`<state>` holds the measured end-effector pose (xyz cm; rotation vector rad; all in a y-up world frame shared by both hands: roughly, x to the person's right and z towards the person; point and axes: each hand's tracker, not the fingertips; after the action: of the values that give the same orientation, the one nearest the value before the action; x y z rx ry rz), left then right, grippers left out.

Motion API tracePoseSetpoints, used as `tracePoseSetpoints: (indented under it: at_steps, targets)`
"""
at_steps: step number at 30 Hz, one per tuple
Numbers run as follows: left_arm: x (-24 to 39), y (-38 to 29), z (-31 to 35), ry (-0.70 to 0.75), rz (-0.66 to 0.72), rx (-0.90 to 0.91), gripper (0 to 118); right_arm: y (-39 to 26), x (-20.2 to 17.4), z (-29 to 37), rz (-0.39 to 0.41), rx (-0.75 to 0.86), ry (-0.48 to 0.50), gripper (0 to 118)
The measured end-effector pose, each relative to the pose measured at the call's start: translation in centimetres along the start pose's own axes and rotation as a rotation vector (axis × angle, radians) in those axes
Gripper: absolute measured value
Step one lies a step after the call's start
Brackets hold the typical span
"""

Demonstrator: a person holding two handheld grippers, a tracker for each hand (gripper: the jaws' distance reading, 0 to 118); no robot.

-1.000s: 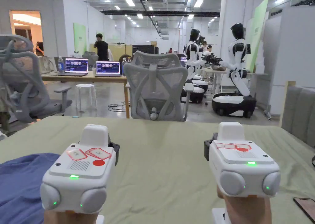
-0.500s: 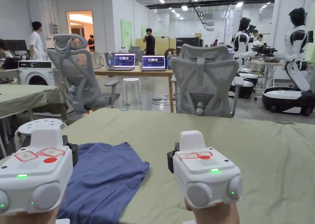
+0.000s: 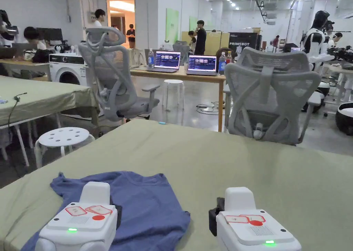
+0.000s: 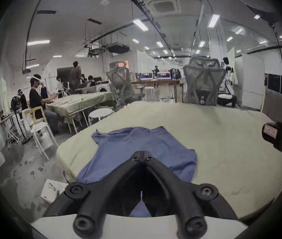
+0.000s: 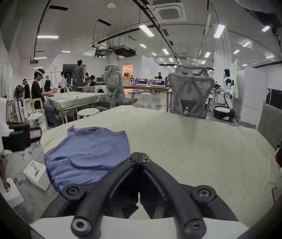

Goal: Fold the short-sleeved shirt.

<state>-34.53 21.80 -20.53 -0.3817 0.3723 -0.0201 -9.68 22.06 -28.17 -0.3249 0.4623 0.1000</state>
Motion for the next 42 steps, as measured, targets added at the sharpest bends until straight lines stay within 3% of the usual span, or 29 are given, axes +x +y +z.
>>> tracePoseSetpoints:
  at_steps: [9,15,16,17,18,19,20,22,23,25,26,27,28,29,32,35,42]
  targets:
    - [1.4,1.5,-18.2,-0.115,-0.025,-0.276,0,0.7,-0.1,-12.3,0.018,-0.078,0.065,0]
    - [2.8,0.4,-26.5,-0.265,0.001,-0.448,0,-0.1,1.1,-16.1,0.026,-0.114,0.069,0]
    - [3.1,0.2,-27.6,-0.276,0.003,-0.457,16,-0.3,1.4,-16.6,0.028,-0.12,0.067,0]
    - [3.4,0.1,-28.6,-0.271,-0.003,-0.461,65,-0.6,1.8,-17.0,0.027,-0.126,0.063,0]
    - [3.8,-0.2,-29.9,-0.266,-0.009,-0.467,105,-1.0,2.1,-17.5,0.025,-0.134,0.059,0]
    - [4.2,-0.7,-31.2,-0.255,-0.023,-0.477,118,-1.3,2.5,-17.8,0.022,-0.141,0.056,0]
    - [4.2,-1.1,-31.9,-0.281,-0.013,-0.459,104,-1.5,2.9,-18.0,0.02,-0.148,0.053,0]
    - [4.6,-2.3,-34.7,-0.217,-0.034,-0.533,103,-2.1,3.6,-18.5,0.021,-0.16,0.045,0]
    - [4.6,-3.2,-35.7,-0.238,-0.023,-0.581,96,-2.4,4.1,-18.6,0.022,-0.166,0.037,0]
    - [5.4,-4.4,-35.9,-0.241,-0.026,-0.617,96,-2.7,5.2,-18.6,0.015,-0.172,0.022,0]
    - [5.4,-3.7,-35.3,-0.246,-0.037,-0.584,83,-2.8,5.7,-18.5,0.011,-0.175,0.015,0]
    - [5.4,-3.0,-34.8,-0.245,-0.033,-0.593,59,-2.8,6.3,-18.4,0.008,-0.176,0.009,0]
    - [5.1,-2.4,-34.6,-0.243,-0.031,-0.576,24,-2.9,6.8,-18.2,0.006,-0.176,0.004,0]
    - [4.9,-1.9,-34.3,-0.214,-0.026,-0.527,2,-2.9,7.3,-18.0,0.002,-0.175,-0.004,0]
    - [4.8,-1.0,-33.9,-0.219,0.027,-0.54,2,-2.5,9.0,-16.6,-0.013,-0.171,-0.017,0]
    - [7.0,1.3,-31.3,-0.223,-0.045,-0.45,1,-1.6,11.3,-14.2,-0.04,-0.156,-0.05,0]
    - [16.2,6.9,-24.2,-0.447,0.006,-0.307,1,-0.8,19.4,-6.9,-0.091,-0.117,-0.199,0]
